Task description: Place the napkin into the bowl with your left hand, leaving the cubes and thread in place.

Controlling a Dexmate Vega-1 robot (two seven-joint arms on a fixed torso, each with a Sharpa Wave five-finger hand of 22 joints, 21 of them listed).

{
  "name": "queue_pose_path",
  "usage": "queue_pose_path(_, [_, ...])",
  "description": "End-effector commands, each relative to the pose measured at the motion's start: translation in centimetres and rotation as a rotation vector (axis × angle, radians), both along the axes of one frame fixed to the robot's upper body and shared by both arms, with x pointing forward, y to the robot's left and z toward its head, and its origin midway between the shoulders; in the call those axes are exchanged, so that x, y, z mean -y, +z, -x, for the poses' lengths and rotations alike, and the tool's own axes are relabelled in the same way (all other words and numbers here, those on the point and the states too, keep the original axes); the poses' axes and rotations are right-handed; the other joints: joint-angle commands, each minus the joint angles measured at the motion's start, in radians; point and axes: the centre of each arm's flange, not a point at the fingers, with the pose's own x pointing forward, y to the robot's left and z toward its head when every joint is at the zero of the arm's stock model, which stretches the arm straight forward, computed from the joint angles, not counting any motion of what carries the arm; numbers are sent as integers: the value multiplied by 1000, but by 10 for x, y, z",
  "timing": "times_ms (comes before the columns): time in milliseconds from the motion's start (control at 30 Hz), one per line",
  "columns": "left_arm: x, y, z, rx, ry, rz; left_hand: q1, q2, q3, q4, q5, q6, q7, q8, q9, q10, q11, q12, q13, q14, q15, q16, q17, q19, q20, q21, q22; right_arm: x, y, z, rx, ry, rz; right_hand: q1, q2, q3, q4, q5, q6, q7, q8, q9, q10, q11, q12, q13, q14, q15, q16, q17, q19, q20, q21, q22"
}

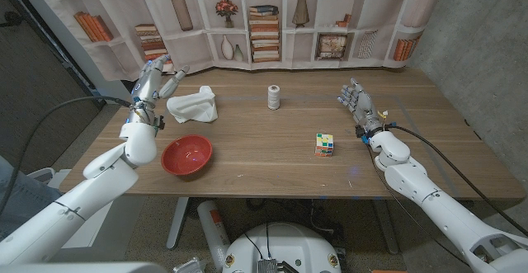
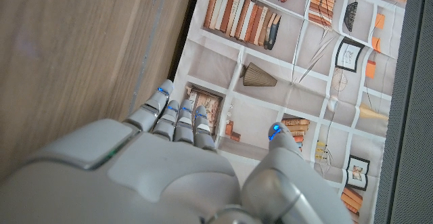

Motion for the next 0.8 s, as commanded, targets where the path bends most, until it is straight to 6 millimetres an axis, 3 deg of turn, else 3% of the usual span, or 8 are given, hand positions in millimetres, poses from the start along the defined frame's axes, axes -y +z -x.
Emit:
queue_pose_path(33, [0,0,-2,-10,60,-29,11,2,3,-5,5,10,-2,-4,1,3,0,-1,4,3,-12,-3,6,3,-28,0,4,1,-5,1,-6,-1,-8,4,5,-4,-2,0,11,0,2,4,4,-2,3,6,10,-3,2,6,7,-8,-4,5])
queue_pose_path(800, [-1,-3,-21,-68,87,-56,21,6,1,-8,11,12,-5,-7,2,8,-4,-3,5,6,-13,-4,6,5,-25,-1,4,-1,-5,9,-4,-10,3,4,6,-8,-3,-1,11,0,1,4,7,-1,4,6,10,-5,1,6,10,-7,-12,5])
